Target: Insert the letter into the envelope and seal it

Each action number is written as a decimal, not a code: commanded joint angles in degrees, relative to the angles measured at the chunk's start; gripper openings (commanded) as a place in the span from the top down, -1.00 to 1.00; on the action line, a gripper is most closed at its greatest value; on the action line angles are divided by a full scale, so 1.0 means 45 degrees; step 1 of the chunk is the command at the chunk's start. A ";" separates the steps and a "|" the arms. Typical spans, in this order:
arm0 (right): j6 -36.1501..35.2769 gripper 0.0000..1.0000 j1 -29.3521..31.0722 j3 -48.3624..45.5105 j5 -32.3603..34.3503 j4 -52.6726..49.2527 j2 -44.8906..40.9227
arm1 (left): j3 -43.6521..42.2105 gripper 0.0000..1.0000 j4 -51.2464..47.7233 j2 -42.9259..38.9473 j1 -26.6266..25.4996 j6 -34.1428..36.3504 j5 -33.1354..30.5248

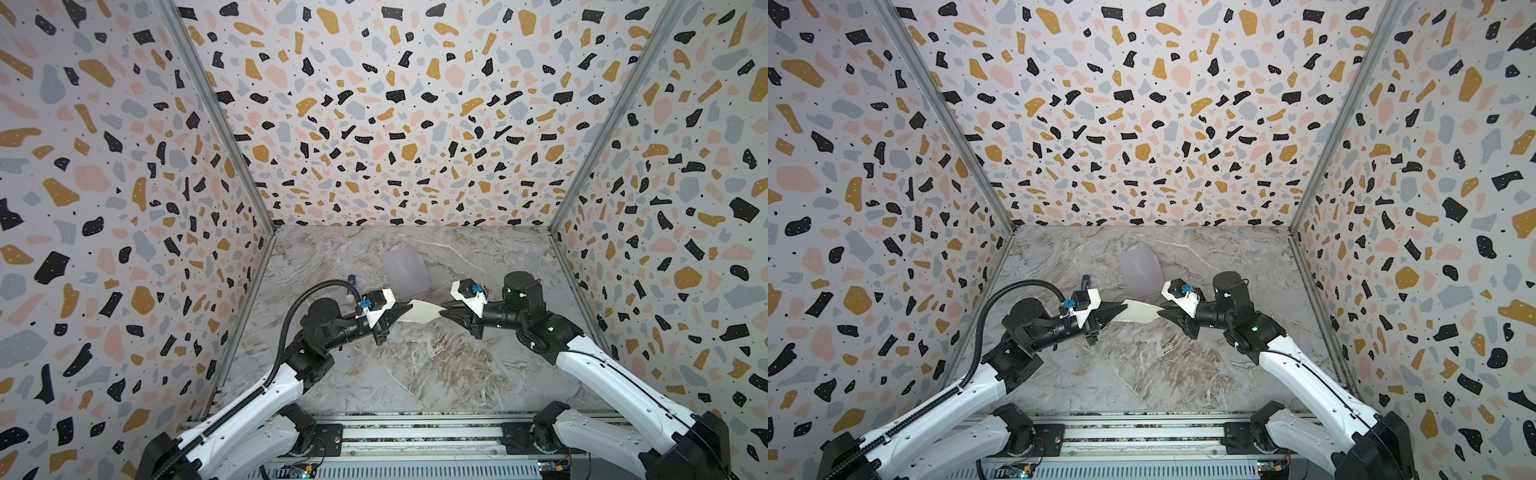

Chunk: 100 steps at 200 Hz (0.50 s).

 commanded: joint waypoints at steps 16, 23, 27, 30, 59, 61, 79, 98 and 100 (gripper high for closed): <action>-0.0007 0.90 -0.0038 -0.0074 0.0393 -0.0230 0.0108 | -0.0086 1.00 0.0406 -0.0182 0.0193 -0.0249 -0.0037; -0.0027 0.95 -0.0037 -0.0028 0.0393 -0.0280 0.0181 | -0.0107 1.00 0.0418 -0.0182 0.0224 -0.0246 -0.0037; -0.0043 0.99 -0.0037 -0.0030 0.0393 -0.0320 0.0220 | -0.0129 1.00 0.0423 -0.0182 0.0215 -0.0250 -0.0037; -0.0050 1.00 -0.0037 -0.0017 0.0413 -0.0339 0.0248 | -0.0128 1.00 0.0423 -0.0191 0.0238 -0.0262 -0.0046; 0.0035 0.82 -0.0037 0.0004 0.0775 -0.0297 0.0387 | -0.0193 1.00 0.0405 -0.0259 0.0323 -0.0347 -0.0196; 0.0044 0.80 -0.0037 0.0004 0.0796 -0.0283 0.0369 | -0.0201 1.00 0.0404 -0.0260 0.0332 -0.0358 -0.0218; 0.0288 0.50 -0.0047 -0.0049 0.1279 -0.0002 0.0283 | -0.0190 1.00 0.0191 -0.0400 0.0361 -0.0454 -0.0864; 0.1231 0.33 -0.0037 -0.0263 0.3052 0.0818 0.0168 | -0.0077 1.00 -0.0542 -0.0653 0.0361 -0.0672 -0.2365; 0.1339 0.31 -0.0042 -0.0297 0.3197 0.0890 0.0173 | -0.0069 1.00 -0.0634 -0.0690 0.0362 -0.0722 -0.2552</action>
